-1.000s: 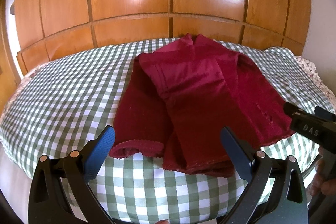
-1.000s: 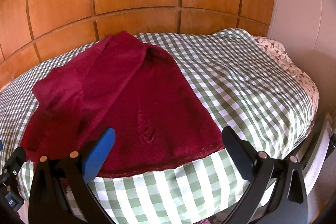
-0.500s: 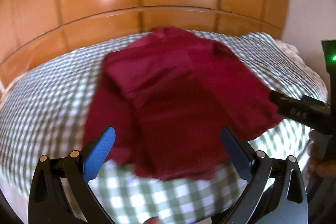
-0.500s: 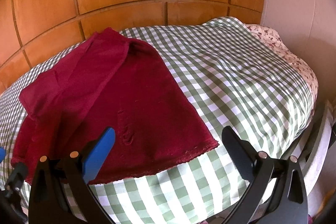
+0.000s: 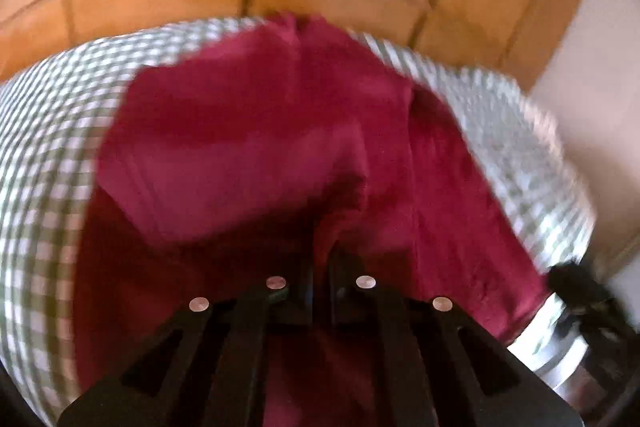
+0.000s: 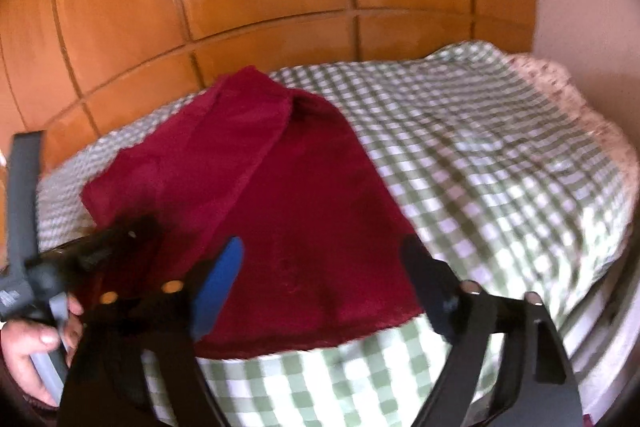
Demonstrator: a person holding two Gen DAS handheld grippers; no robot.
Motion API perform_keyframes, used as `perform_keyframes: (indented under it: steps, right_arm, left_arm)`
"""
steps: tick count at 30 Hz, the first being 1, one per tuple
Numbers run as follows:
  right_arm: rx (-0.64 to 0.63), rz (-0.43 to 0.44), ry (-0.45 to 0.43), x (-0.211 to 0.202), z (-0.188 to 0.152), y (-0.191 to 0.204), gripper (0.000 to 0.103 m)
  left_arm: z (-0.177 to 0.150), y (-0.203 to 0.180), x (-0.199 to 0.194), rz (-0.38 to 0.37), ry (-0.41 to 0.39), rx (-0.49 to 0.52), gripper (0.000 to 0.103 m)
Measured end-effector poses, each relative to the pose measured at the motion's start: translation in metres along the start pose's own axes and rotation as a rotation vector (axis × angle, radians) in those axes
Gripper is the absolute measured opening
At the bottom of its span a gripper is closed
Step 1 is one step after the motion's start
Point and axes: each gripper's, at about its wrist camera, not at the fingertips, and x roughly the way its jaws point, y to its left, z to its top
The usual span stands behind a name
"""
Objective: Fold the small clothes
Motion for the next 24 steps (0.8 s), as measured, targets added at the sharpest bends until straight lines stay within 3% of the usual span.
perform_keyframes:
  steps: [2,5,9,11,14,18,21,23,24]
  right_arm:
    - [0.028,0.105,0.056,0.016,0.007,0.005,0.070]
    - [0.059,0.259,0.166,0.049,0.015,0.019,0.070]
    - [0.037,0.338,0.282,0.096,0.018,0.050,0.067]
    - [0.003,0.323,0.318,0.113,0.016,0.064,0.040]
    - [-0.047,0.302,0.306,0.116,0.024,0.074,0.015]
    - [-0.116,0.294,0.242,0.094,0.045,0.068,0.010]
    - [-0.184,0.188,0.119,0.072,0.079,0.047,0.009]
    - [-0.198,0.061,0.045,0.071,0.108,0.025,0.009]
    - [-0.194,-0.007,0.016,0.074,0.126,0.008,0.009]
  left_arm:
    - [0.009,0.030,-0.029,-0.012,-0.072,-0.066,0.004]
    - [0.021,0.072,-0.064,0.064,-0.160,-0.122,0.004]
    - [0.036,0.132,-0.095,0.189,-0.223,-0.190,0.004]
    - [0.044,0.161,-0.104,0.256,-0.241,-0.217,0.004]
    - [0.055,0.196,-0.109,0.323,-0.238,-0.248,0.003]
    - [0.074,0.243,-0.103,0.453,-0.209,-0.282,0.003]
    - [0.081,0.259,-0.100,0.566,-0.200,-0.247,0.003]
    - [0.083,0.266,-0.097,0.594,-0.191,-0.264,0.011]
    - [0.083,0.268,-0.097,0.597,-0.185,-0.283,0.028]
